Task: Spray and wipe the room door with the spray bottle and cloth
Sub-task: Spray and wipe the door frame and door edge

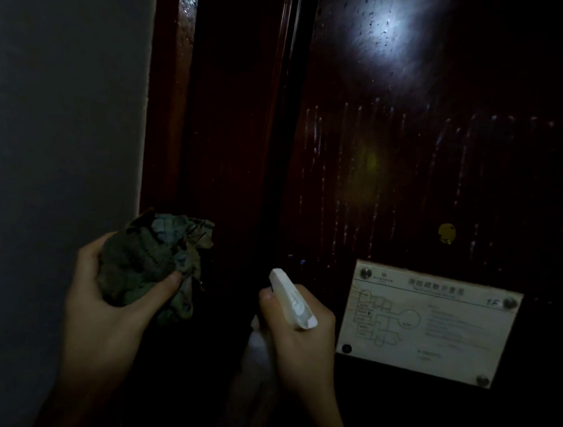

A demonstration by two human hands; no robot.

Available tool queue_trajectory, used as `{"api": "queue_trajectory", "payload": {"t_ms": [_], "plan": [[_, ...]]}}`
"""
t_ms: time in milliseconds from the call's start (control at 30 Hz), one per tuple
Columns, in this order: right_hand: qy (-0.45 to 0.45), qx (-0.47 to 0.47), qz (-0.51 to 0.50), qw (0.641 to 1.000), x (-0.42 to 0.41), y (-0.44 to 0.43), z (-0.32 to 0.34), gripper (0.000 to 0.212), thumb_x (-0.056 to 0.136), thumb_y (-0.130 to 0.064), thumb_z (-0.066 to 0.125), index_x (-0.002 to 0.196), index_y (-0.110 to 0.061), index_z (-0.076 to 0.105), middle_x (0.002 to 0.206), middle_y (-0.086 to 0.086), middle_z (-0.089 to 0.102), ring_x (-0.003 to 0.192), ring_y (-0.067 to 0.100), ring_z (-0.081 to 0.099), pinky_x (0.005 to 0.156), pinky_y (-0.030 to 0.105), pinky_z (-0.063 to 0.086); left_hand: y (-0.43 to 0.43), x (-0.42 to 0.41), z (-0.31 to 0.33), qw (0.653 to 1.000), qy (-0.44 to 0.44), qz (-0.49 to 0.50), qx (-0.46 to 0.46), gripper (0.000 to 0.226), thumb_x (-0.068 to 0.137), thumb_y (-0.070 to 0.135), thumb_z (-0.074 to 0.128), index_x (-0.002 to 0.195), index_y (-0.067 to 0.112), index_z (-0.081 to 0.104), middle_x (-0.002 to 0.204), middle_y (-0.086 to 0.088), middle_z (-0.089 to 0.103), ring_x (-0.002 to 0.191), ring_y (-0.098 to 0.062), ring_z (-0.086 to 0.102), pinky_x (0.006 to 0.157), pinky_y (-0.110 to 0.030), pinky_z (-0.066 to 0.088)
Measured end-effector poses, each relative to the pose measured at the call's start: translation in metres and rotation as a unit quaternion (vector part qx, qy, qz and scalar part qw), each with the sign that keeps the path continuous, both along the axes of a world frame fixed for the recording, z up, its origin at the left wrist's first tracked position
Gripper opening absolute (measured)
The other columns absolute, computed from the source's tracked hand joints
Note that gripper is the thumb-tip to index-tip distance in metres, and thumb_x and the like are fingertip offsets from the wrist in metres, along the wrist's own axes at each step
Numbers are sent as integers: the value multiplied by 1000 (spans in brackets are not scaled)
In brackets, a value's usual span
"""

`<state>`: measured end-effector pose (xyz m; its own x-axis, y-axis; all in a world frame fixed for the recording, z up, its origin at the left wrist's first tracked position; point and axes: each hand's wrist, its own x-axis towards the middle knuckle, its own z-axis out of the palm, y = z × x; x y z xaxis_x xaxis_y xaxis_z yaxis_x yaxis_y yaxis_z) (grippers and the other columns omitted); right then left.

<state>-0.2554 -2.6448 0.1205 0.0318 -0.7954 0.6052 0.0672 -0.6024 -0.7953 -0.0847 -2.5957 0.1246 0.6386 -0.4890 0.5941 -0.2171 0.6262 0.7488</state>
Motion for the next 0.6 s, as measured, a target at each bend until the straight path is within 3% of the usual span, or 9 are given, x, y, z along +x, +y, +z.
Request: {"api": "queue_trajectory", "payload": {"t_ms": [67, 200, 367, 467, 533, 600], "plan": [[8, -3, 7, 1000, 0, -1, 3, 20, 90, -8, 63, 72, 3, 64, 63, 7, 67, 60, 14, 64, 61, 18, 50, -1, 1, 1, 1000, -2, 1, 3, 59, 73, 3, 79, 112, 36, 51, 101, 18, 60, 86, 16, 59, 71, -12, 49], [7, -8, 5, 1000, 2, -5, 5, 21, 89, -11, 65, 79, 7, 60, 56, 6, 56, 55, 8, 54, 55, 21, 44, -2, 3, 4, 1000, -6, -2, 0, 60, 73, 4, 79, 120, 30, 51, 106, 16, 62, 95, 6, 60, 73, -12, 51], [7, -23, 14, 1000, 4, -11, 21, 24, 90, -11, 64, 71, 3, 65, 64, 10, 69, 61, 16, 66, 62, 20, 51, -5, 9, 12, 1000, -18, -14, 2, 61, 74, 10, 80, 124, 28, 51, 112, 12, 64, 102, 0, 62, 85, -24, 49], [25, -42, 9, 999, 7, -16, 33, 24, 92, -14, 63, 73, 0, 67, 67, 13, 70, 66, 21, 68, 68, 30, 53, -5, 12, 20, 1000, -23, -17, 8, 60, 74, 15, 81, 122, 33, 49, 110, 18, 62, 98, 8, 61, 85, -22, 50], [30, -54, -3, 998, 10, -19, 38, 25, 91, -16, 63, 73, 1, 65, 67, 16, 67, 62, 18, 65, 65, 32, 51, -5, 14, 23, 999, -30, -17, 11, 60, 75, 16, 81, 123, 32, 48, 111, 19, 61, 98, 8, 61, 86, -20, 52], [21, -69, -16, 997, 13, -21, 43, 24, 90, -14, 65, 76, 5, 65, 67, 20, 65, 59, 12, 60, 58, 26, 47, -7, 18, 25, 999, -36, -6, 11, 60, 76, 15, 80, 125, 28, 48, 116, 13, 62, 104, 2, 62, 89, -23, 53]]}}
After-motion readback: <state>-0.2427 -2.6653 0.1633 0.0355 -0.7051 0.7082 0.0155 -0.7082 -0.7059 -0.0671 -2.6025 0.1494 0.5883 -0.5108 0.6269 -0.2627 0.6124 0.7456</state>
